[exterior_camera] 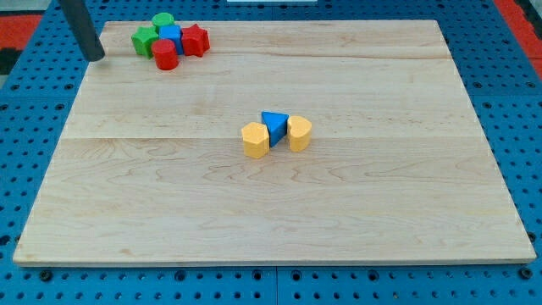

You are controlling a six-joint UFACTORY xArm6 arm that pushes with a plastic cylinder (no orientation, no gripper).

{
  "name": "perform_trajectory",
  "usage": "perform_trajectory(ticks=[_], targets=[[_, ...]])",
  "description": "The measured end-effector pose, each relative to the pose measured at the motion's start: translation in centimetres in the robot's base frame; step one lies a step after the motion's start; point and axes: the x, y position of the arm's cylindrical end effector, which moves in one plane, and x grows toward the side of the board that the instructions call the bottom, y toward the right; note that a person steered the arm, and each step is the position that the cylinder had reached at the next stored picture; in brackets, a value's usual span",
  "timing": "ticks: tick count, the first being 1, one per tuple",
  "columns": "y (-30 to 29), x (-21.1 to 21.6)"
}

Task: Move the green circle a bit right

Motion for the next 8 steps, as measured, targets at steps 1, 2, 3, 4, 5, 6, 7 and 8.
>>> perform_trajectory(ticks=[1, 2, 3, 4, 5, 6, 7, 8], targets=[[2.5, -4.3], [6.0, -7.4], [6.5, -7.5], [9.1, -7.4], [10.0, -7.4], [9.9, -7.4], [9.9, -7.4], [9.9, -7.4]])
